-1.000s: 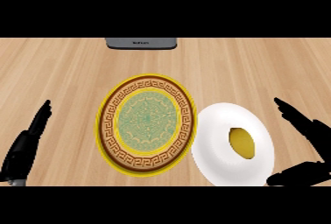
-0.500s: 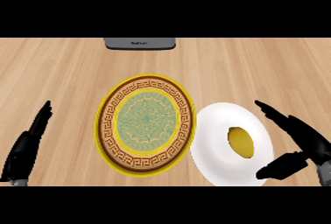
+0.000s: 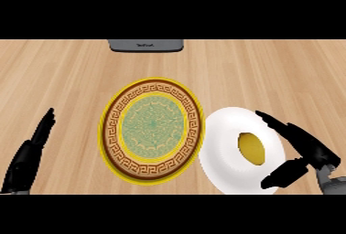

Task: Pick the lemon from the plate and place it in the plate

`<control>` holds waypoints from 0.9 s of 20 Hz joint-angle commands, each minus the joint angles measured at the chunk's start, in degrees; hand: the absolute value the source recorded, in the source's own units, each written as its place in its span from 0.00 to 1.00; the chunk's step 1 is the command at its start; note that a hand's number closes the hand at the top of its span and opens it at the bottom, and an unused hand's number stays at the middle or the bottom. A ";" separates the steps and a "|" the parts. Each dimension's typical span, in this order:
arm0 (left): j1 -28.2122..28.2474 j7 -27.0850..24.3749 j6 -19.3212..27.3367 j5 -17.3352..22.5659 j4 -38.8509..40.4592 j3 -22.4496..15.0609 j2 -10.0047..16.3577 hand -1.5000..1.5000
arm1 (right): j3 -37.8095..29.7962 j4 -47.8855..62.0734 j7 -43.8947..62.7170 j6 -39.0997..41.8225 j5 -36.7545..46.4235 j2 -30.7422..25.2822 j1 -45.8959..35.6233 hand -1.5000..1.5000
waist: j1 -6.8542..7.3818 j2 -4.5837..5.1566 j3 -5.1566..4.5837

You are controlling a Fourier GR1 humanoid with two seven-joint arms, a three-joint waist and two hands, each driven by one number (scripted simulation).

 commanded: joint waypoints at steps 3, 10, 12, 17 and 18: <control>-1.46 -1.66 -1.69 -2.61 3.03 3.06 -2.44 0.50 | -2.48 3.06 1.30 3.65 3.35 4.59 -2.82 0.00 | -0.03 0.01 0.00; -0.44 0.11 -3.46 -5.20 -0.10 3.74 -5.15 0.50 | -1.67 8.53 -7.30 2.40 11.74 8.99 -0.19 0.00 | -0.03 0.01 0.00; 0.13 0.38 -4.13 -4.44 -1.80 5.37 -3.47 0.50 | -4.42 10.29 -9.88 2.05 8.84 9.74 -2.16 1.00 | 0.05 0.00 0.01; -1.68 3.58 -4.92 -5.33 -2.51 5.94 -5.44 0.50 | -4.29 8.61 -12.50 1.12 12.67 11.23 -0.25 1.00 | -0.08 -0.02 0.01; -1.85 6.07 -5.50 -5.83 -4.56 5.21 -5.08 0.50 | -2.89 8.68 -14.15 -0.70 14.55 12.04 1.68 1.00 | -0.10 -0.02 0.01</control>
